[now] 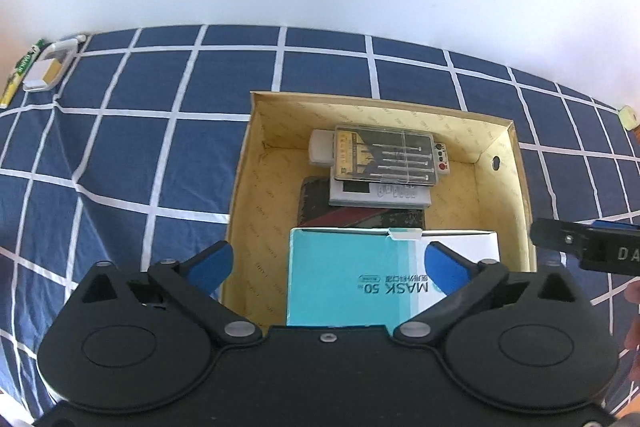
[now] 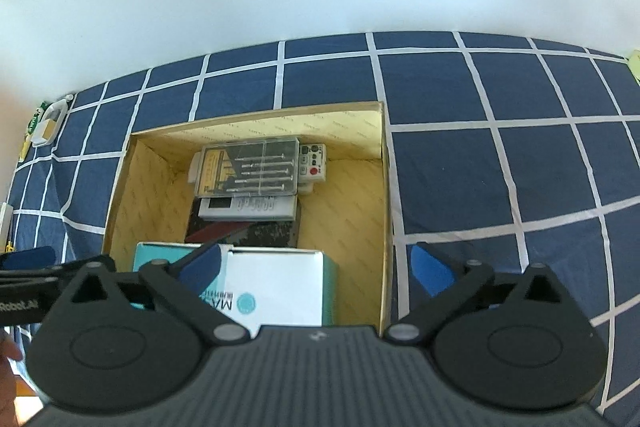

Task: Organize objects
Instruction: 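Withdraw the right tool up from the cardboard box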

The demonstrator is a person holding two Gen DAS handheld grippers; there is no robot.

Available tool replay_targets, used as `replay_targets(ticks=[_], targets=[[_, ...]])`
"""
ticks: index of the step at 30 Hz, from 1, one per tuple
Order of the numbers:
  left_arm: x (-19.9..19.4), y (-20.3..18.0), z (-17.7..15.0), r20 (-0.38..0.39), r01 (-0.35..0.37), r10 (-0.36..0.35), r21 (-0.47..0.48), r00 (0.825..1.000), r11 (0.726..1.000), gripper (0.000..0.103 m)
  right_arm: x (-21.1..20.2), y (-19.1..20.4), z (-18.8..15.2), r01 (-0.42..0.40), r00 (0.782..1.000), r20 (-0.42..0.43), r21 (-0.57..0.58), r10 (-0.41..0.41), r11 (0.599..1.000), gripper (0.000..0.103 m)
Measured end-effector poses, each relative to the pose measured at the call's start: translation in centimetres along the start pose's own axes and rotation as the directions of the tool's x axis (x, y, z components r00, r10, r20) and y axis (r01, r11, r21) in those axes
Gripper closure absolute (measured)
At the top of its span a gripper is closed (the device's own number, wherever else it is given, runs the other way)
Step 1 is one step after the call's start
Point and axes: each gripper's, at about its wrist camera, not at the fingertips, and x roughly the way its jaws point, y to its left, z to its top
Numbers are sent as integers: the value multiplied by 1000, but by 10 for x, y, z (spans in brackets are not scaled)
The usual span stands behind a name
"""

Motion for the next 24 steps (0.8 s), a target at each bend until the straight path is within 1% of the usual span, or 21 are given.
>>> replay_targets(ticks=[6, 13, 24], targets=[[-13, 3, -9, 1, -12, 12, 12, 1000, 1000, 0, -12, -2, -14, 5, 1000, -4, 2, -5, 1000, 0], [-22, 3, -17, 10, -48, 48, 24, 999, 999, 0, -23, -3, -26, 14, 1000, -3, 4, -14, 1000, 0], [-32, 7, -29, 9, -45, 44, 28, 999, 999, 0, -36, -9, -38, 41, 999, 9, 9, -41, 999, 0]])
